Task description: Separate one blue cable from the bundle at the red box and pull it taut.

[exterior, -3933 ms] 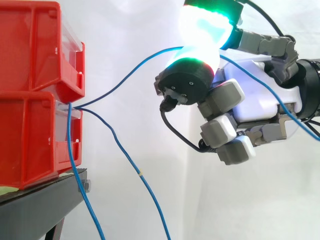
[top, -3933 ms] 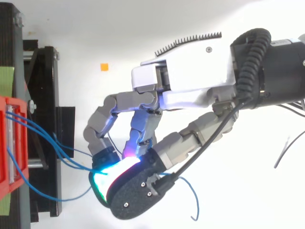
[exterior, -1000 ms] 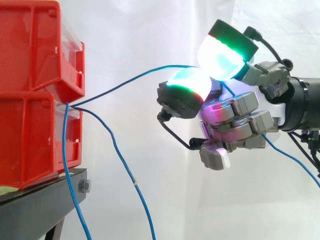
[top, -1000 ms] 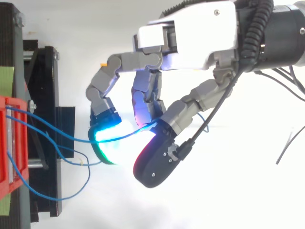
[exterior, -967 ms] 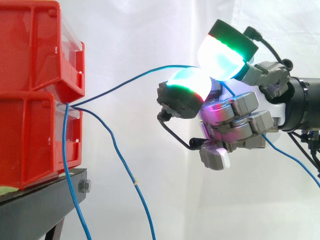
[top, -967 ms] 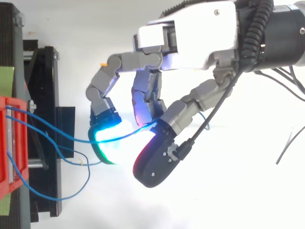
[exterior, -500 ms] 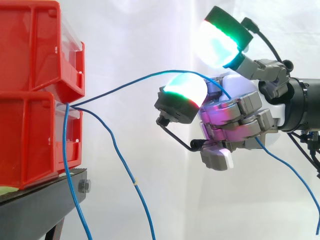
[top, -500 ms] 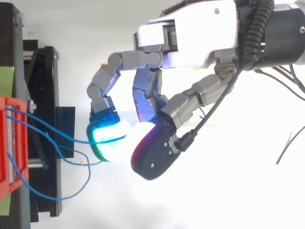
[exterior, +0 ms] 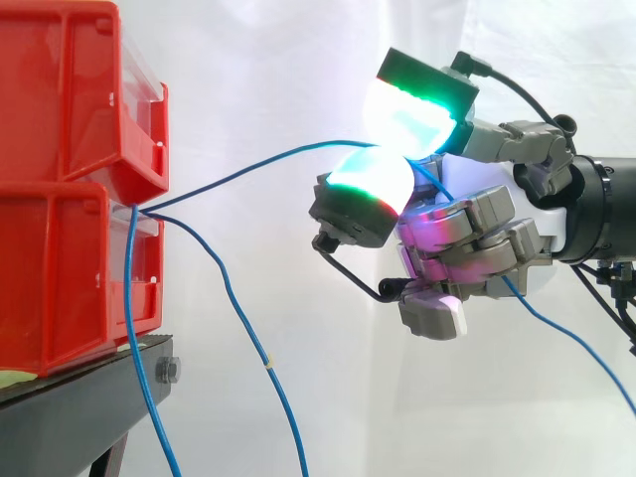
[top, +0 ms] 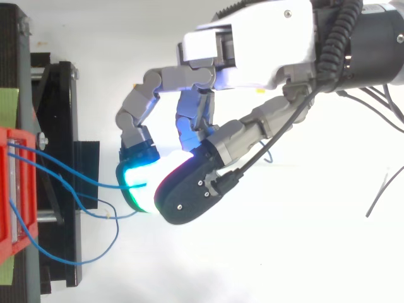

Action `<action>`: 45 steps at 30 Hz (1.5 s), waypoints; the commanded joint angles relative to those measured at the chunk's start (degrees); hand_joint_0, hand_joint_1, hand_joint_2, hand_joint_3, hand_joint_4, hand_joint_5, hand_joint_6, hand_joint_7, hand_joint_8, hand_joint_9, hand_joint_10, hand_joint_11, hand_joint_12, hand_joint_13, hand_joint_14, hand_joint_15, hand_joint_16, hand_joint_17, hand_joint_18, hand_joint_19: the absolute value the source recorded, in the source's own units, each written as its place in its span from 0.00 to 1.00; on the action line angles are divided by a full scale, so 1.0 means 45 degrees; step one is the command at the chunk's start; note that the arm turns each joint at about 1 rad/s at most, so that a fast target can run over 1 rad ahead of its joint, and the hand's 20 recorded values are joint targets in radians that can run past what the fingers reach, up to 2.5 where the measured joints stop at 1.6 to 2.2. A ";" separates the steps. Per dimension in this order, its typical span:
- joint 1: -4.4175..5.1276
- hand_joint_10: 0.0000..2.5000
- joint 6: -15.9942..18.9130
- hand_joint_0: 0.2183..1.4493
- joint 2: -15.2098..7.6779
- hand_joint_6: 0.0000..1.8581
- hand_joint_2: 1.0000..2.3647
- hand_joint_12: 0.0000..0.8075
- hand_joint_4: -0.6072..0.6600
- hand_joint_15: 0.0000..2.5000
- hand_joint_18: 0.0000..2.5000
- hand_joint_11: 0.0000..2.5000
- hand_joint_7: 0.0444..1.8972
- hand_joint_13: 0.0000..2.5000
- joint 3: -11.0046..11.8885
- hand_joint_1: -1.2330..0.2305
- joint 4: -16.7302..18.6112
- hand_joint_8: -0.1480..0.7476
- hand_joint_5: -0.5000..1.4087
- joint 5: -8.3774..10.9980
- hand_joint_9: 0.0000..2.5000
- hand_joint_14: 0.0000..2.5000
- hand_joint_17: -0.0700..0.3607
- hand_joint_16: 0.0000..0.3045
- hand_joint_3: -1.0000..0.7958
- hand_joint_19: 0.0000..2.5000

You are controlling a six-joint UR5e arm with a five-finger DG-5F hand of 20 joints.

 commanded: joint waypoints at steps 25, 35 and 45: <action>-0.0034 0.79 0.0078 0.37 -0.0006 0.50 0.01 0.48 0.57 0.63 0.42 0.63 0.52 0.49 -0.0021 0.32 -0.0022 0.55 0.17 0.0053 0.36 0.47 0.43 0.17 0.38 0.33; -0.0054 0.81 0.0020 0.36 -0.0006 0.49 0.00 0.49 0.60 0.61 0.43 0.63 0.51 0.48 -0.0040 0.32 0.0095 0.55 0.17 0.0014 0.35 0.51 0.43 0.17 0.30 0.33; -0.0054 0.83 0.0039 0.26 -0.0006 0.49 0.00 0.50 0.62 0.58 0.45 0.60 0.50 0.49 -0.0040 0.49 0.0075 0.56 0.18 0.0053 0.37 0.55 0.45 0.18 0.28 0.34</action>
